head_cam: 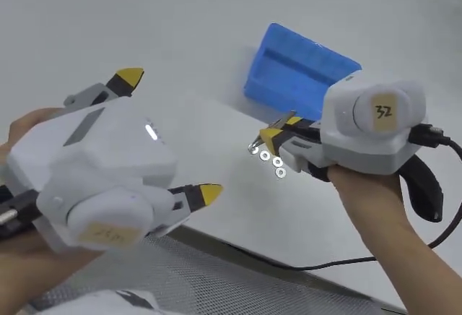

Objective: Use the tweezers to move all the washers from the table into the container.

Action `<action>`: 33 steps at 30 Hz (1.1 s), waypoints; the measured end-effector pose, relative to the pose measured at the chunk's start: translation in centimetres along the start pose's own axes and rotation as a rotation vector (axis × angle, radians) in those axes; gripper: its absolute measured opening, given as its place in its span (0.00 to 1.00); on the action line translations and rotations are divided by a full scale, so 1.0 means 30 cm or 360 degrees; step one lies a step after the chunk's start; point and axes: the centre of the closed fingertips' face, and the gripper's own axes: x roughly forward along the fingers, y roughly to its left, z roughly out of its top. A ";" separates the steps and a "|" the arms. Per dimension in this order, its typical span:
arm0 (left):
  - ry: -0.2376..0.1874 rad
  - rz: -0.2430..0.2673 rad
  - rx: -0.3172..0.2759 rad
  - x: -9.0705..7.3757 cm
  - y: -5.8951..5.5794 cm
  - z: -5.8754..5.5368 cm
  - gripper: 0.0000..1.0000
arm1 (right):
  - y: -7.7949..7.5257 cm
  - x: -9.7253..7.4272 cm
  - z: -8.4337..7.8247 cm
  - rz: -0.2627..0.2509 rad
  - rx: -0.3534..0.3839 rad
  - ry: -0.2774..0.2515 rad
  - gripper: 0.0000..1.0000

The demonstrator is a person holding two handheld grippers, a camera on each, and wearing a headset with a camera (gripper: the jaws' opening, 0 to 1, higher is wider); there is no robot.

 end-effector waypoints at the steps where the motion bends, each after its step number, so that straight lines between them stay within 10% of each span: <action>1: 0.0002 0.0000 0.0000 0.000 0.000 -0.001 0.97 | 0.000 0.000 0.002 0.0001 0.0000 -0.0003 0.04; 17: 0.0007 0.0003 0.0011 0.000 0.000 -0.002 0.96 | 0.010 -0.018 0.018 -0.0018 -0.0060 -0.0048 0.03; 33: -0.0006 0.0012 0.0017 0.002 0.002 0.001 0.97 | -0.088 -0.127 0.228 -0.0160 -0.0082 -0.0284 0.03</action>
